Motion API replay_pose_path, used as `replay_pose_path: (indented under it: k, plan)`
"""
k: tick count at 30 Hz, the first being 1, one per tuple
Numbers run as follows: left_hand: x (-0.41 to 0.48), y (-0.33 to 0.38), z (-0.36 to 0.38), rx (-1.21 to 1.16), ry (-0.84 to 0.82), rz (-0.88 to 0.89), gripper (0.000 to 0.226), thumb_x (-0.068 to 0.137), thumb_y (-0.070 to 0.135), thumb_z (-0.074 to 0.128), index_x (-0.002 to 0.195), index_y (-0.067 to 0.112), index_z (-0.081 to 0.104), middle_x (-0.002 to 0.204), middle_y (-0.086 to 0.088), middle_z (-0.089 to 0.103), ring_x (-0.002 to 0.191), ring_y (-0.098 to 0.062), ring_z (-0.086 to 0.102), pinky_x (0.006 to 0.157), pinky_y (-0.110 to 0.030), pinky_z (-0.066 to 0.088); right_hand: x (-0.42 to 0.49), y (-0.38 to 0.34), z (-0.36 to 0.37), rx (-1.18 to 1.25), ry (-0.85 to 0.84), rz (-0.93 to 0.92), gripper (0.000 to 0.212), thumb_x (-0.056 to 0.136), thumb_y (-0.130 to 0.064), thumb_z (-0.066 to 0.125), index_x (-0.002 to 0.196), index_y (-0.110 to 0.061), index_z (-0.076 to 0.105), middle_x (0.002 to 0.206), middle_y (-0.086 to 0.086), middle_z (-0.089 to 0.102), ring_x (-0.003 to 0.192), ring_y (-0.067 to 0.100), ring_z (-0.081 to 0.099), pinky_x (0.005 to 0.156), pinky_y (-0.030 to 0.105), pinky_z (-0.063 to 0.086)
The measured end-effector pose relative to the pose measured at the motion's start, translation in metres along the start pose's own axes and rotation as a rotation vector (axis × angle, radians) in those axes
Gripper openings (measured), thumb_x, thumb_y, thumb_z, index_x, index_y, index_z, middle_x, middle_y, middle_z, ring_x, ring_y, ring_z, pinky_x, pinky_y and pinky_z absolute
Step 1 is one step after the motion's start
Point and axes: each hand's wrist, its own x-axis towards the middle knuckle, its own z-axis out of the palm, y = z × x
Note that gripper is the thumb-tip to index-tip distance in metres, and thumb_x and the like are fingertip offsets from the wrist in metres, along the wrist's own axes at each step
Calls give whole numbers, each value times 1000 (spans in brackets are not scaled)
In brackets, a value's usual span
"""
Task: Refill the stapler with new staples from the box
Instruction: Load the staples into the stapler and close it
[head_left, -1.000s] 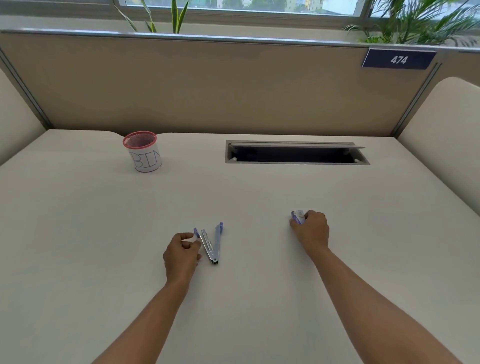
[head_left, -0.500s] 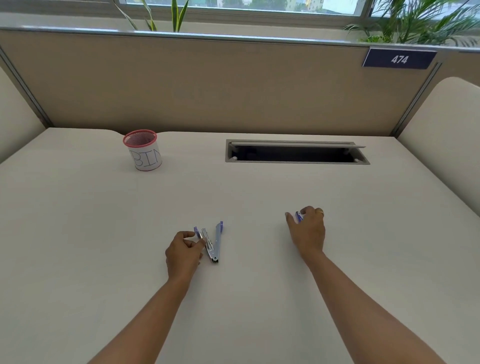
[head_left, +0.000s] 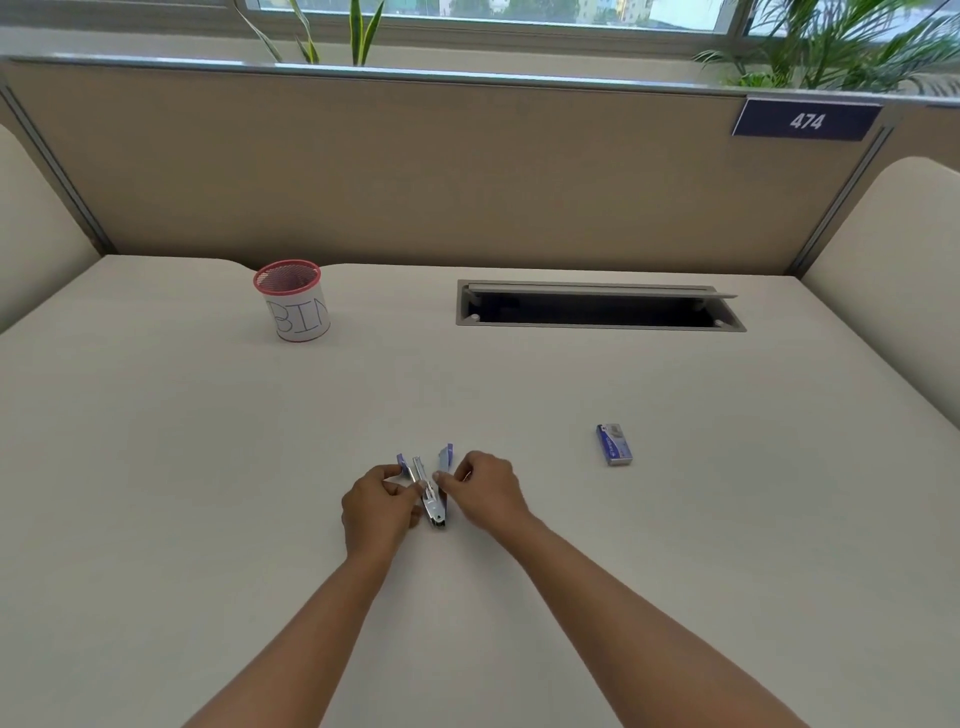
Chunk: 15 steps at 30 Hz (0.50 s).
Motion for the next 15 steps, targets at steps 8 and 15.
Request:
replay_pose_path:
  k: [8,15]
  plan:
    - [-3,-1,2,3,-25,19,31,77,12,71,107,7,64,65,-3,65,64,-26,70,79,-44,56,4,-7,10,-52,43,37,38,84,-28,55,58,-16,32,74,7,50,74,24,47,56,25,31]
    - [-8,0,5,50,-29,37,31,75,12,69,106,9,65,63,0,67,70,-26,68,82,-40,54,-6,-7,6,58,122,50,40,77,-14,57,50,-15,27,52,-1,33,46,11,29,43,22,20]
